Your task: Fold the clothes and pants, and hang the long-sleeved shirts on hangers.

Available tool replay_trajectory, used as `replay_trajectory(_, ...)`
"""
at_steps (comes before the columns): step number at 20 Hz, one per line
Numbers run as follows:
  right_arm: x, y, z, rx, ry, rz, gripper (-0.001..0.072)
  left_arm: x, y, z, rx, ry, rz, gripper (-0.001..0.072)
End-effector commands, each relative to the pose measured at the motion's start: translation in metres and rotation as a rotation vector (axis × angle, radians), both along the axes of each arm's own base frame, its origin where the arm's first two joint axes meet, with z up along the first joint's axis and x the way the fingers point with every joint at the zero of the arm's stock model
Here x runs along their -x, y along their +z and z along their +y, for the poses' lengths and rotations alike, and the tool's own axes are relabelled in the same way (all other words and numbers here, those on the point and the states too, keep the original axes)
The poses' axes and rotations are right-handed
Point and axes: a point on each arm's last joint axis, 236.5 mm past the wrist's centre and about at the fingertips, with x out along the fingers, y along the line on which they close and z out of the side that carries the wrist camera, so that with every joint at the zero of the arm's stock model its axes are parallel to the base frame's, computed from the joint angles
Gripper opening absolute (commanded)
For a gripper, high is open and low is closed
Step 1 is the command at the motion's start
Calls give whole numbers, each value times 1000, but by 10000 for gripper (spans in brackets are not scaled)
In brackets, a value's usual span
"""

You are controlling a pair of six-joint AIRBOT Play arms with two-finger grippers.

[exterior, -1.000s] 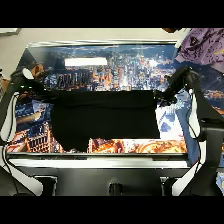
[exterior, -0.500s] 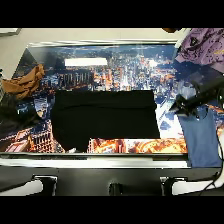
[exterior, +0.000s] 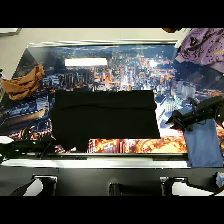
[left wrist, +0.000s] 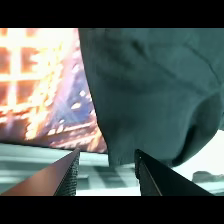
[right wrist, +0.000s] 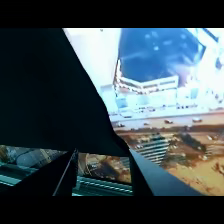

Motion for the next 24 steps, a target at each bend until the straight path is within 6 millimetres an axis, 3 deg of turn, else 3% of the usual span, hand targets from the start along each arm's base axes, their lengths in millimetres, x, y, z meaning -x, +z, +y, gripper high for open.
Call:
replay_trajectory(1,2,1,6,-24,-6,-1,378,-6,-7,-11,32,45,-41,406)
replay_trajectory(5,3,2,6,-28,-3,3,378,-15,-23,-22,8,26,-39,402)
replay_trajectory(6,4,2,7,-30,-2,6,378,-16,-27,-26,5,19,-34,365)
replay_trajectory(8,10,1,7,-29,27,19,378,-17,-29,-30,5,9,-30,27)
replay_trajectory(11,29,-15,12,-42,47,63,381,-17,-28,-31,10,7,-33,23)
replay_trajectory(14,48,-33,31,-108,45,89,475,-15,-27,-33,18,2,-27,23)
replay_trajectory(16,56,-44,36,-119,33,96,475,-15,-26,-34,22,-1,-26,23)
replay_trajectory(19,55,-50,44,-145,8,74,475,-17,-23,-34,24,-5,-32,23)
replay_trajectory(24,37,-60,47,-144,-76,-1,454,-21,-21,-32,22,-3,-39,23)
